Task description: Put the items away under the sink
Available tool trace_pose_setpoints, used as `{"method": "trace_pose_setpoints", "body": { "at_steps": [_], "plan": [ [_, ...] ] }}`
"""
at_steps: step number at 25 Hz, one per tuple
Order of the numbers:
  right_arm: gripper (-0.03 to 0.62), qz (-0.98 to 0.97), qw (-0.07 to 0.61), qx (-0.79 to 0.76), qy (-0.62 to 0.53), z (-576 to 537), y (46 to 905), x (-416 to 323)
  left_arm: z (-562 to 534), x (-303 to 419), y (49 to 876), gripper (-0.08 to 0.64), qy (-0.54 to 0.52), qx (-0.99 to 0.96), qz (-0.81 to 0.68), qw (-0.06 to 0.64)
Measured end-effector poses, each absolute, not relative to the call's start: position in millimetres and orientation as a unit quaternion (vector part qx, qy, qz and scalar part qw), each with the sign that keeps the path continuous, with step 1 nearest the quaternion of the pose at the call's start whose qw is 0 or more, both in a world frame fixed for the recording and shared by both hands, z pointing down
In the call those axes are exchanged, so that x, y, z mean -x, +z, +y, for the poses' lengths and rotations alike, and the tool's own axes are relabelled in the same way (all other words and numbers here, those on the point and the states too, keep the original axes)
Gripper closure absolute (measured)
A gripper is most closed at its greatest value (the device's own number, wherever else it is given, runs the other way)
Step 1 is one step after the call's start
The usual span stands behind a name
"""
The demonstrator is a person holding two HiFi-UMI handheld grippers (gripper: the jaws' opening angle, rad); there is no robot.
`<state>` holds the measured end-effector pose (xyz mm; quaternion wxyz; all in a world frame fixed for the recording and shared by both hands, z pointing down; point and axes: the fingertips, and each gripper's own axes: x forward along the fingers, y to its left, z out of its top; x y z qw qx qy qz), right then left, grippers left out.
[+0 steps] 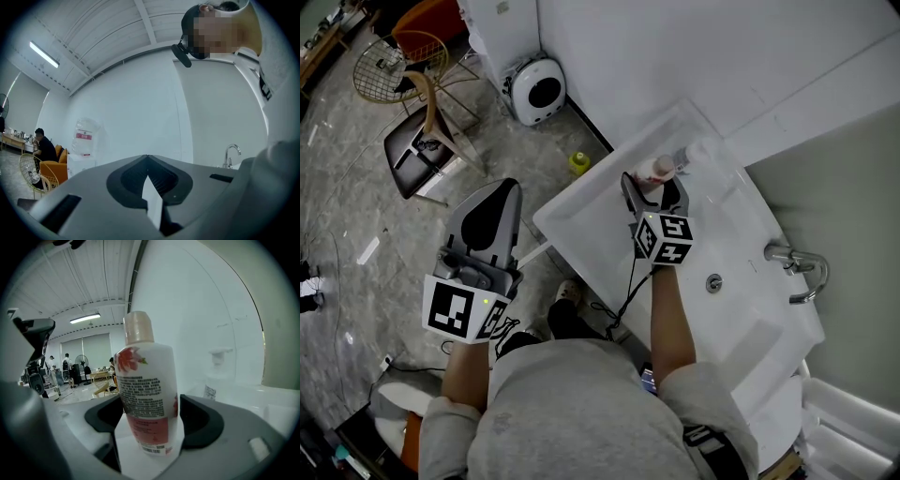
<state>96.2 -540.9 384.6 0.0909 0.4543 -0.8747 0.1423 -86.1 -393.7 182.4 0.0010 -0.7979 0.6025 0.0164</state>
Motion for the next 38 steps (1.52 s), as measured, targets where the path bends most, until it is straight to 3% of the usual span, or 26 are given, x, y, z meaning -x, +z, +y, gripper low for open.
{"method": "trace_pose_setpoints", "body": {
  "at_steps": [7,38],
  "plan": [
    [0.241,-0.868,0.1,-0.467,0.135,-535.9,384.9,-98.2,-381.6,91.9,179.7,0.552,0.018,0.796,0.605,0.008],
    [0.242,-0.879,-0.004,-0.471,0.067,-322.4,242.9,-29.9,-219.0,168.3,138.9,0.552,0.058,0.817,0.573,0.039]
  ]
}}
